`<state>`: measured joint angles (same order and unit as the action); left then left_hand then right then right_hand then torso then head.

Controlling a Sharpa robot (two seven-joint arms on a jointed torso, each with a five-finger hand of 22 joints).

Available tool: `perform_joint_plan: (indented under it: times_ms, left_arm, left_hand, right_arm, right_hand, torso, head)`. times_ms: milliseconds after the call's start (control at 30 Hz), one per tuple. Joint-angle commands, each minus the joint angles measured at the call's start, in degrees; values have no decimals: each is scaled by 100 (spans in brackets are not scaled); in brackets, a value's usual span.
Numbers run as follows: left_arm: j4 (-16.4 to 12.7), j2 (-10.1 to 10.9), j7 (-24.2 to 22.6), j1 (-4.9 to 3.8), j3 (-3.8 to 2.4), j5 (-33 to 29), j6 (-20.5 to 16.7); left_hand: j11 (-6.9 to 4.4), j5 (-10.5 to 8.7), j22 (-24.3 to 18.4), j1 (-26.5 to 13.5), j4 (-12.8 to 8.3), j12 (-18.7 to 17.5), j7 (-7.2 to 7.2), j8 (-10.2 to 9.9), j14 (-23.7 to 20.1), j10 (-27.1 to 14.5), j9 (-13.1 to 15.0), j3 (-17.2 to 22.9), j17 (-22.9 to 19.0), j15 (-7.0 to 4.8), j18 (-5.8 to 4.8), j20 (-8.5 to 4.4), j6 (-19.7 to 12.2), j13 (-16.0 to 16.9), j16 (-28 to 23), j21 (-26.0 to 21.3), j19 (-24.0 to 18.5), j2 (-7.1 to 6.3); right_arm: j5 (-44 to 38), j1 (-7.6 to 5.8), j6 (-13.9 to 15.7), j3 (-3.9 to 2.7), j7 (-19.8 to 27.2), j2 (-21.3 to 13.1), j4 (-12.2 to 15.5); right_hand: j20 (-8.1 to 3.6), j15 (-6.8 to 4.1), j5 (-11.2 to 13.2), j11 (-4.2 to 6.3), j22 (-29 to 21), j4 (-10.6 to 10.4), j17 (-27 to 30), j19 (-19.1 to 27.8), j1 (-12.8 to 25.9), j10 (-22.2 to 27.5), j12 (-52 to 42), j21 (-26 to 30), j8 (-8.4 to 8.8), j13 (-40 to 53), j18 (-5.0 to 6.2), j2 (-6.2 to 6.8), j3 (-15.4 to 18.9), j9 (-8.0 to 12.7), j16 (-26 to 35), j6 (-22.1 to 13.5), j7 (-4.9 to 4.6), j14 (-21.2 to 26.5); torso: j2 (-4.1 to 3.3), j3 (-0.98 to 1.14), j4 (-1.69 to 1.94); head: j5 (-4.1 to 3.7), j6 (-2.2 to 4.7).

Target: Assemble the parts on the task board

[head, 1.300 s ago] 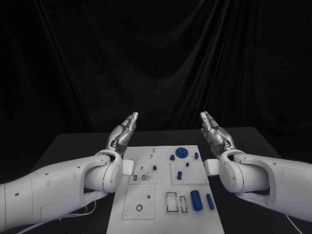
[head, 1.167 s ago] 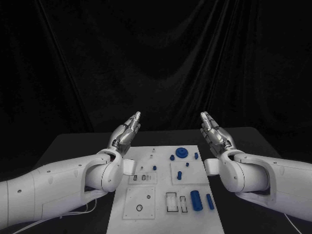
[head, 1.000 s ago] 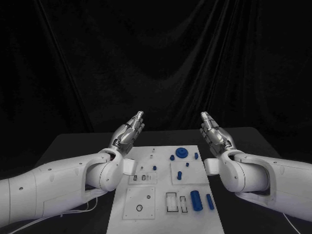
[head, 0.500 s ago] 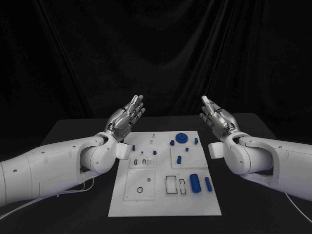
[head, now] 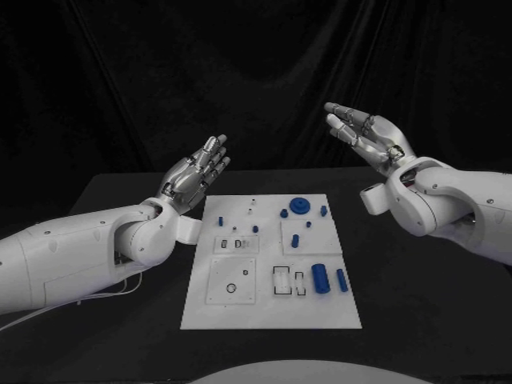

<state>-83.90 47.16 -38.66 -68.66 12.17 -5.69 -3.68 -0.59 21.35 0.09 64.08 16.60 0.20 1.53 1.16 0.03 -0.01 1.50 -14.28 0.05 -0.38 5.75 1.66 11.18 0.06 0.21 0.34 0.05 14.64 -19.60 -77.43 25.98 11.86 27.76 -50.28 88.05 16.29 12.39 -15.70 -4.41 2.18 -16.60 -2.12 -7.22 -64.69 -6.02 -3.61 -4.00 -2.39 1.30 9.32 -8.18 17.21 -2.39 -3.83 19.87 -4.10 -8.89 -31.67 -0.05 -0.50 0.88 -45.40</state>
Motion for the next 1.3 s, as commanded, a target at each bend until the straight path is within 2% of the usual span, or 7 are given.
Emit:
perform_joint_plan:
  times_ms: [33, 300, 400, 667, 767, 867, 1300]
  left_arm:
    - [-66, 19, -844, -19, -6, 58, 89]
    - [-273, 152, -804, -22, -6, 59, 35]
    - [-345, 231, -779, -23, -6, 59, 44]
    - [-536, 435, -815, -52, -6, 59, -42]
    - [-557, 474, -833, -63, -6, 59, -84]
    - [-583, 518, -854, -68, -6, 59, -136]
    - [-608, 640, -923, -72, -6, 59, -183]
  left_hand:
    - [45, 50, -9, 75, 11, -20, 15, 41, -3, 1, 6, -15, -5, 56, -32, -16, 48, -6, -21, -34, -5, -8]
    - [80, 207, -9, 212, 7, -20, 49, 46, -3, 1, 10, 16, -5, 108, -92, -19, 95, -6, -21, -34, -5, -1]
    - [89, 250, -9, 247, 10, -20, 57, 45, -3, 1, 9, 25, -5, 132, -104, -8, 92, -6, -21, -34, -5, 7]
    - [99, 309, -9, 284, 14, -20, 64, 44, -3, 1, 9, 29, -5, 206, -126, 48, 97, -6, -21, -34, -5, 15]
    - [104, 321, -9, 292, 14, -20, 67, 47, -3, 1, 11, 28, -5, 213, -127, 55, 108, -6, -21, -34, -5, 12]
    - [116, 348, -9, 310, 12, -20, 73, 48, -3, 1, 12, 31, -5, 218, -124, 68, 114, -6, -21, -34, -5, 13]
    - [144, 455, -9, 404, 17, -20, 75, 52, -3, 1, 15, 45, -5, 282, 124, 396, 145, -6, -21, -34, -5, 40]
  right_arm:
    - [-1535, -137, -539, 2, -891, 3, -61]
    - [-3882, -581, -1312, 2, -2266, 150, -197]
    - [-4976, -674, -1757, 2, -2868, 302, -284]
    - [-7412, -726, -2160, 2, -3393, 795, -639]
    - [-7856, -666, -1908, 2, -3344, 926, -721]
    - [-8084, -591, -1651, 2, -3262, 1025, -777]
    - [-8503, -315, -1414, 2, -3245, 1306, -947]
  right_hand:
    - [24, 31, -56, -62, 64, 3, -54, -306, -92, -140, -70, -143, -10, 23, -123, 28, -51, -7, -114, 125, -42, -330]
    - [-110, -358, -734, -509, 431, 223, -736, -4179, -1101, -1427, -353, -1301, -27, 130, 115, 132, -308, -34, -1140, 492, 119, -4438]
    - [-381, -660, -261, -289, 426, 288, -977, -4958, -1223, -1822, -406, -1388, -33, 157, 115, 139, -330, -39, -1385, 617, -150, -5168]
    - [-1209, -1427, 626, 19, 992, 623, -2364, -7259, -1398, -4143, -848, -2431, -373, 292, 119, 784, -1456, -387, -3296, 2698, 201, -7443]
    - [-1413, -1612, 158, 198, 2434, 791, -5748, -7811, -1511, -4740, -1006, -3914, -401, 367, -52, 821, -1611, -470, -6429, 2844, 257, -7902]
    - [-1439, -1651, -546, 223, 4288, 1017, -6764, -7479, -1748, -5077, -946, -5573, -342, 363, -221, 1014, -2146, -569, -7354, 2917, 354, -7835]
    - [-1384, -1607, -664, 191, 5126, 1260, -6905, -7006, -1777, -4833, -627, -6323, -214, 313, -220, 1503, -3331, -663, -7513, 2855, 427, -7796]
  torso:
    - [-59, -17, 14]
    - [-88, -36, 39]
    - [-112, -42, 46]
    - [-190, -61, 95]
    - [-229, -78, 132]
    - [-245, -84, 145]
    - [-281, -111, 148]
  head:
    - [0, 49]
    - [-26, 61]
    - [-7, 76]
    - [45, 127]
    - [22, 151]
    - [9, 154]
    - [-7, 14]
